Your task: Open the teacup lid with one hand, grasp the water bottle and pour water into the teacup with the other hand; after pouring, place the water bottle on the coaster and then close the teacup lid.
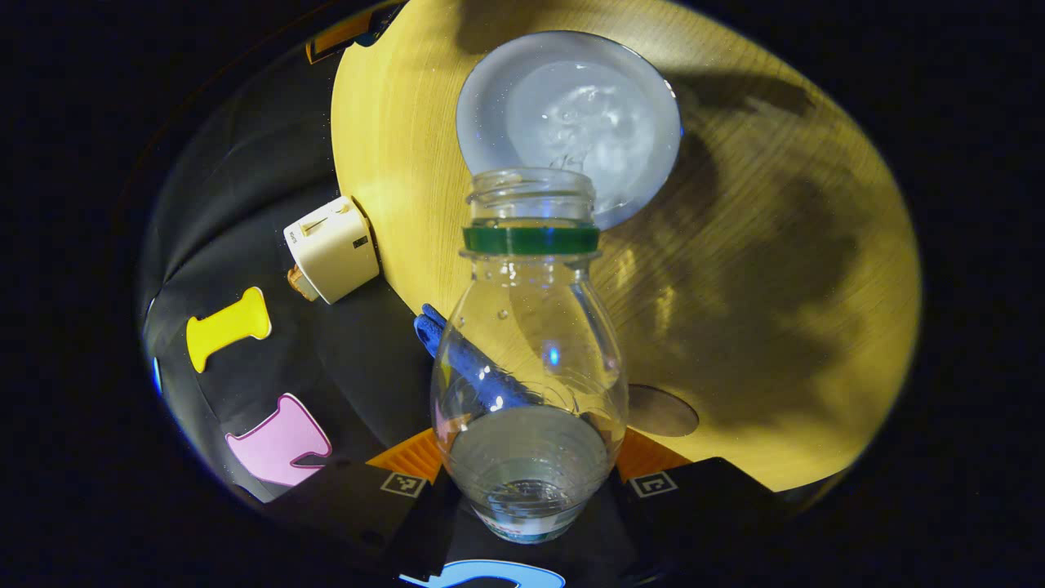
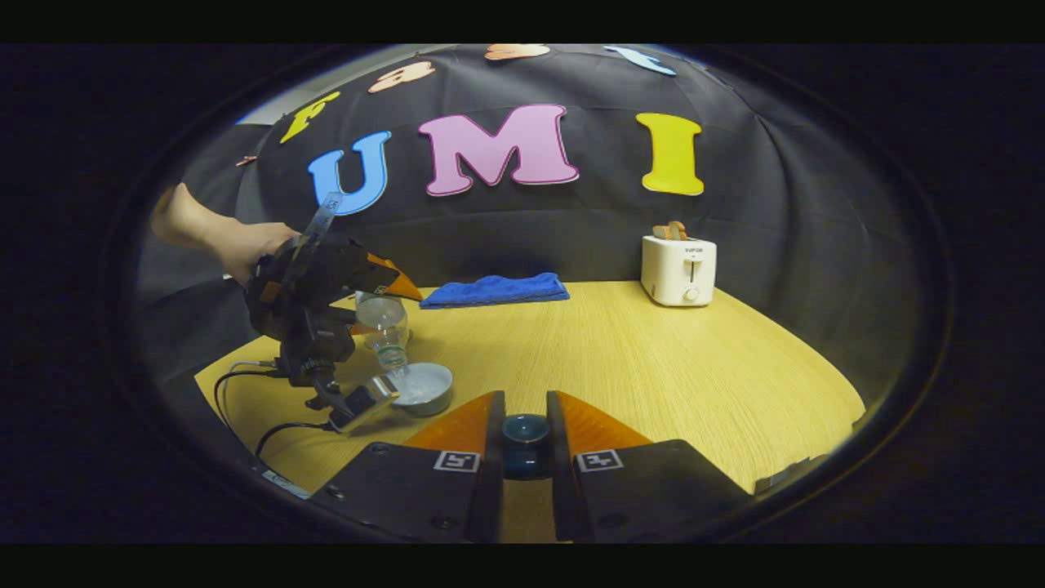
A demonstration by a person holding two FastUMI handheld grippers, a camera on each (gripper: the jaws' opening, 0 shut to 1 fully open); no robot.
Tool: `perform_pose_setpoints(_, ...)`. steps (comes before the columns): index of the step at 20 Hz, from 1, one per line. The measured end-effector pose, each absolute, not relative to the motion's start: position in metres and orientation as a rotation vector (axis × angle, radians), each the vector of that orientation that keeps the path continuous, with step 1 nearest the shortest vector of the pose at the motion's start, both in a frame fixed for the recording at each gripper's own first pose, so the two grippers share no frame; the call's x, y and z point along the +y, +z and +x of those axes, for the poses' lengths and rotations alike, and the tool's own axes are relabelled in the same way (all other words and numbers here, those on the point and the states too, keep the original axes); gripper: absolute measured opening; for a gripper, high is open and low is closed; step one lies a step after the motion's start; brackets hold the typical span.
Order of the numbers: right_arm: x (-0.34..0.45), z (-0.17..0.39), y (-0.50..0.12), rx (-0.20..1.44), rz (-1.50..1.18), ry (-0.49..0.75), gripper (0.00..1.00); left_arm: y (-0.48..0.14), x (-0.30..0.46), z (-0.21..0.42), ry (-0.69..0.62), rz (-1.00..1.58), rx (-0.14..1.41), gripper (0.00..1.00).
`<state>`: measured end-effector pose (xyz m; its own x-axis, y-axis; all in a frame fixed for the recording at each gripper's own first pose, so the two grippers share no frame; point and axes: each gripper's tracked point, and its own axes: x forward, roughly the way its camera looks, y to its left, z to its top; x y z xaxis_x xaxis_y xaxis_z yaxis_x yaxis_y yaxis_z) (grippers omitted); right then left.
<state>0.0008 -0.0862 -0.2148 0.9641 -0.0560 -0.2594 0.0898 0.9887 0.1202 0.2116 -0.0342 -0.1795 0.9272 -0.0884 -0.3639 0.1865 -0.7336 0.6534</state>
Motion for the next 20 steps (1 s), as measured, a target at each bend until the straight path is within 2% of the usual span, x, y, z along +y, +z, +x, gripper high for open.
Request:
perform_pose_setpoints(1,-0.087,0.001,-0.215,0.259,0.133,-0.075,0.28,-0.182,-0.033,0.211,-0.489,2.348,0.063,0.75)
perform_pose_setpoints(2,-0.087,0.002,-0.215,0.260,0.136,-0.076,0.33,-0.181,-0.032,0.212,-0.489,2.349,0.069,0.75)
perform_pose_setpoints(3,-0.088,0.002,-0.215,0.260,0.142,-0.078,0.28,-0.181,-0.031,0.213,-0.485,2.353,0.073,0.75)
perform_pose_setpoints(6,-0.088,0.003,-0.214,0.258,0.149,-0.084,0.28,-0.178,-0.033,0.213,-0.479,2.369,0.058,0.75)
perform_pose_setpoints(7,-0.088,0.002,-0.214,0.256,0.148,-0.083,0.33,-0.181,-0.031,0.212,-0.481,2.378,0.054,0.75)
perform_pose_setpoints(8,-0.087,0.003,-0.214,0.259,0.147,-0.081,0.28,-0.182,-0.033,0.207,-0.501,2.395,0.040,0.75)
perform_pose_setpoints(11,-0.085,0.003,-0.215,0.263,0.141,-0.074,0.28,-0.191,-0.031,0.195,-0.521,2.457,-0.005,0.75)
perform_pose_setpoints(19,-0.079,0.001,-0.214,0.262,0.134,-0.058,0.28,-0.190,-0.017,0.199,-0.484,2.516,0.075,0.75)
perform_pose_setpoints(20,-0.079,0.001,-0.213,0.260,0.133,-0.059,0.33,-0.190,-0.015,0.198,-0.480,2.517,0.080,0.75)
